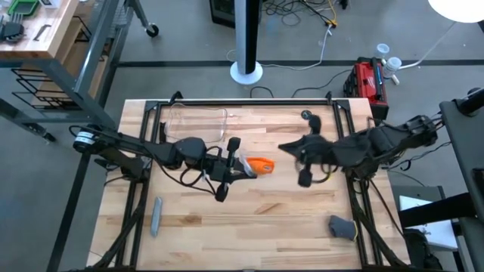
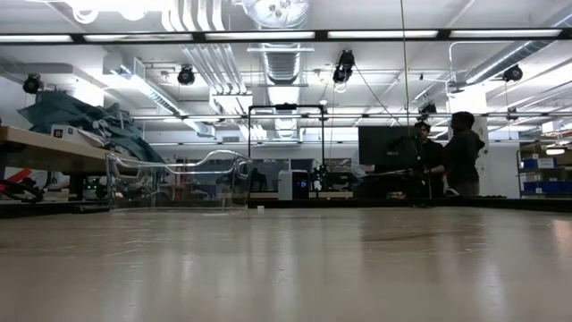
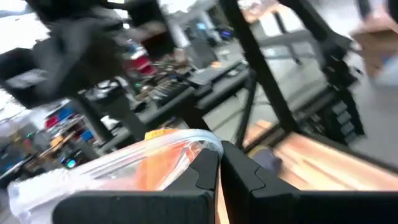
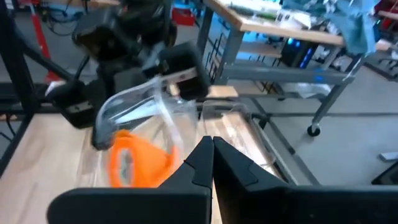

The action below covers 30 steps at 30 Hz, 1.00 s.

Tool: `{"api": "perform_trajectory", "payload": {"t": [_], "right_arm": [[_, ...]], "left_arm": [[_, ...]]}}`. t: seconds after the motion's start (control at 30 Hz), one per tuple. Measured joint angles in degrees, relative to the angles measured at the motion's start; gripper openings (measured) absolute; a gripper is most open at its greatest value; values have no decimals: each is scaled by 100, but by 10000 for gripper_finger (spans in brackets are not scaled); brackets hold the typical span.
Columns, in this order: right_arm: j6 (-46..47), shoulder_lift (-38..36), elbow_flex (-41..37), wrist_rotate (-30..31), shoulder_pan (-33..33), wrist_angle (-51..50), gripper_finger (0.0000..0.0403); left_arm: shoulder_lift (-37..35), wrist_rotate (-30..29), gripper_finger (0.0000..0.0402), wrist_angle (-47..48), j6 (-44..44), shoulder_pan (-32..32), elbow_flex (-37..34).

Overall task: Roll bandage
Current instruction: Put the rolled orange bandage into the transparent zip bag

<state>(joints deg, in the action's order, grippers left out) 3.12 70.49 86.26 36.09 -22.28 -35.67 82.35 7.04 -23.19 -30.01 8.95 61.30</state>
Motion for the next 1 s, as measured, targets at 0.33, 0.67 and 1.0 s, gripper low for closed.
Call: {"api": "perform_trajectory", "payload": {"t": [0.33,0.67,1.0], "right_arm": [[-1179,-191,-2,-7,-7,-92,0],[-432,137,-13,5,0,72,0],[70,891,-42,-8,0,-215,20]], "left_arm": [[-2,578,0,938,-1306,-84,-5],[-2,1454,0,922,-1702,-415,-111],[-4,1654,0,912,-1796,-452,-215]]}}
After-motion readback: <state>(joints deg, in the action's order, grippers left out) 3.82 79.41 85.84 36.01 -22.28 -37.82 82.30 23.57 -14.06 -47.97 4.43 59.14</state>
